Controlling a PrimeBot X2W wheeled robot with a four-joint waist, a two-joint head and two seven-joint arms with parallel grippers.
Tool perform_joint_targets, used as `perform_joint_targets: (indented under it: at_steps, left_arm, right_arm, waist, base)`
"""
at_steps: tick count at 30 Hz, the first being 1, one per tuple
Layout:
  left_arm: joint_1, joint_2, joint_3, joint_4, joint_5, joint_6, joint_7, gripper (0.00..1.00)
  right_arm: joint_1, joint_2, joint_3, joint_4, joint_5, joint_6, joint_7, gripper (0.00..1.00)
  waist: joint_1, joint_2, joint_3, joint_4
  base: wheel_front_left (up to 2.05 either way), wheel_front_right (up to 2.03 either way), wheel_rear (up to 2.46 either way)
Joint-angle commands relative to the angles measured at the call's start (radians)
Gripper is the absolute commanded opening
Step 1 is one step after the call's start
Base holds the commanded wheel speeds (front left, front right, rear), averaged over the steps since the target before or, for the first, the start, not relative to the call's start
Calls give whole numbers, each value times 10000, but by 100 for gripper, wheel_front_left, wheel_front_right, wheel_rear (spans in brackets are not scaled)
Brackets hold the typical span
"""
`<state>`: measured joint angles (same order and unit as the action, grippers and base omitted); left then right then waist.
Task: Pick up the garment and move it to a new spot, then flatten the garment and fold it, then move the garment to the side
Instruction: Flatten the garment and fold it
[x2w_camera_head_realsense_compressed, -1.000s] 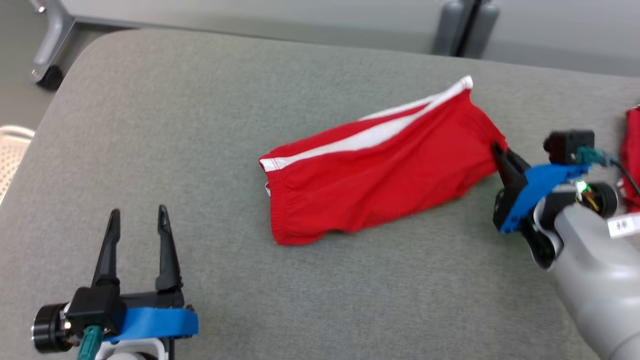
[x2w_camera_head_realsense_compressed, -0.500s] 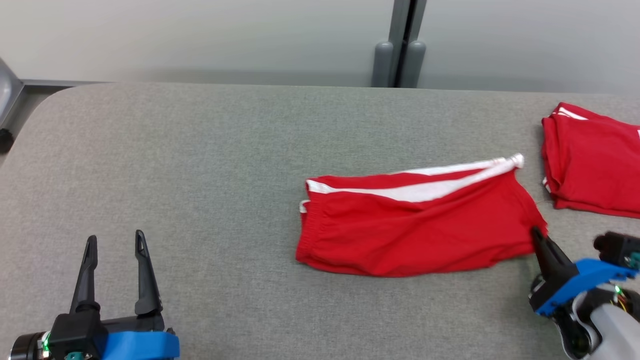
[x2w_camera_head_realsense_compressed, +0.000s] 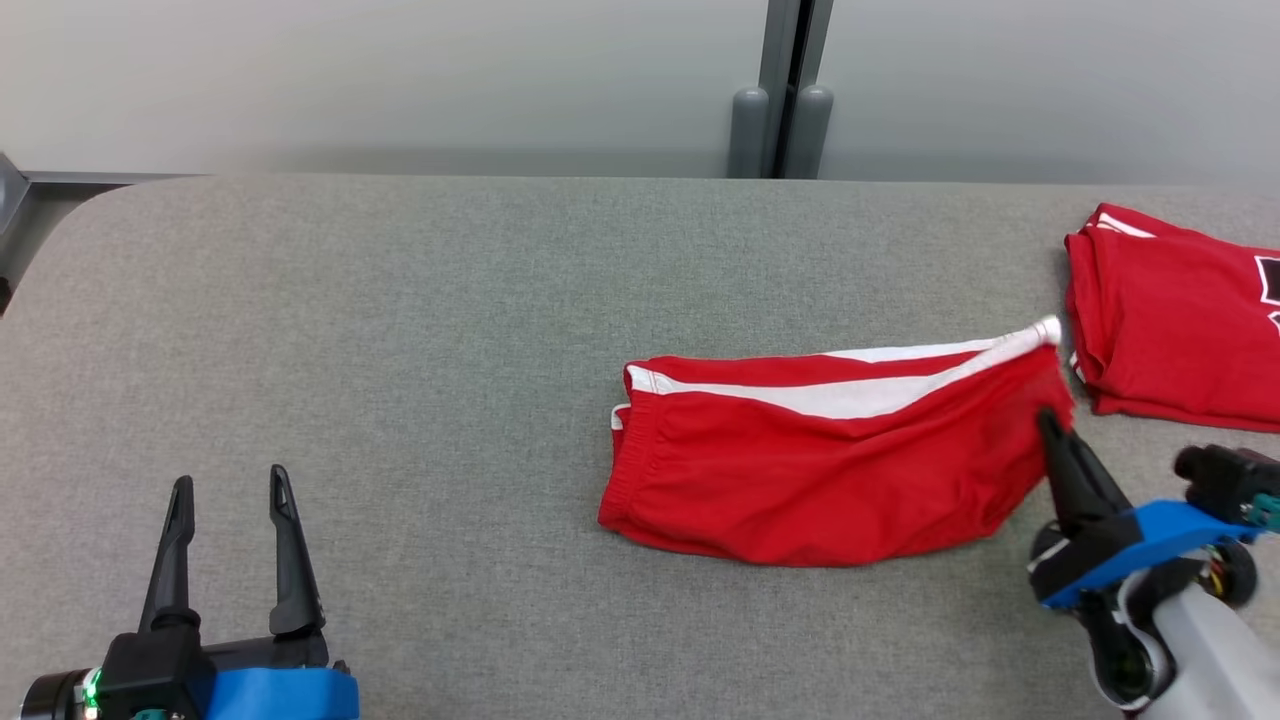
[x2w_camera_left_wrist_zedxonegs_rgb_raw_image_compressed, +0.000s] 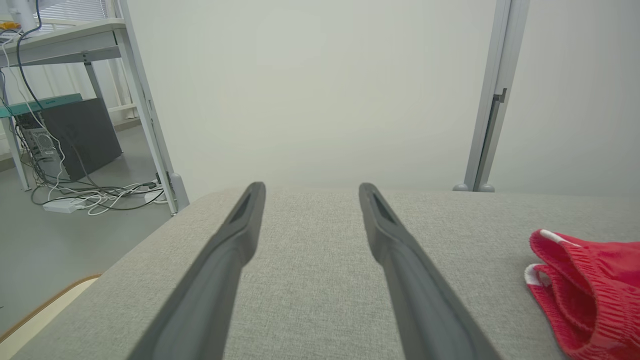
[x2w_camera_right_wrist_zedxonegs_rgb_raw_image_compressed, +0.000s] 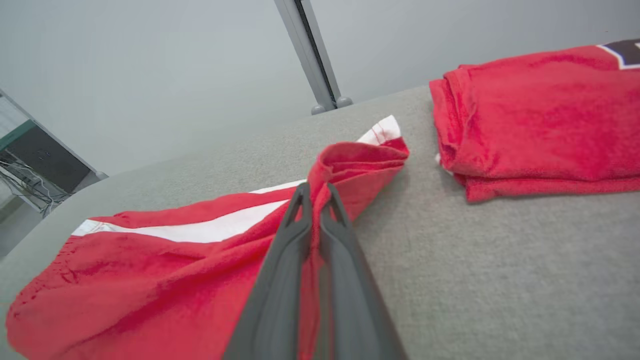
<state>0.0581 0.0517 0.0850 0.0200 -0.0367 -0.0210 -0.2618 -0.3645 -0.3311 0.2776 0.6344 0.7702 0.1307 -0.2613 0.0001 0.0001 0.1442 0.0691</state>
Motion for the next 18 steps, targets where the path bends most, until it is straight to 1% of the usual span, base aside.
perform_joint_targets:
  at_steps: [1, 5, 10, 14, 18]
  left_arm:
    - [-30, -9, 6, -30, -16, 25, -42, 100]
    - [33, -12, -45, -23, -5, 26, -42, 100]
    - [102, -16, -117, -31, -41, 49, -42, 100]
    - [45, -18, -230, -63, -72, 58, -42, 100]
    - [-6, -16, -368, -55, -156, 121, -42, 100]
  right_arm:
    - [6, 90, -18, -135, -129, 2, -49, 0]
    - [-42, 515, -17, -1262, -508, 2, 201, 0]
    - [-84, 1199, 230, -2474, -1019, 2, 854, 0]
    - [48, 1697, 616, -2940, -1487, 2, 1402, 0]
    - [204, 2134, 963, -3036, -1764, 2, 1697, 0]
  waist:
    - [-1, -1, -16, 9]
    - [-1, -1, -131, 68]
    - [-1, -1, -252, 218]
    - [-1, -1, -251, 434]
    - [-1, -1, -197, 630]
  base:
    - [0, 0, 0]
    - [0, 0, 0]
    - [0, 0, 0]
    - [0, 0, 0]
    - [0, 0, 0]
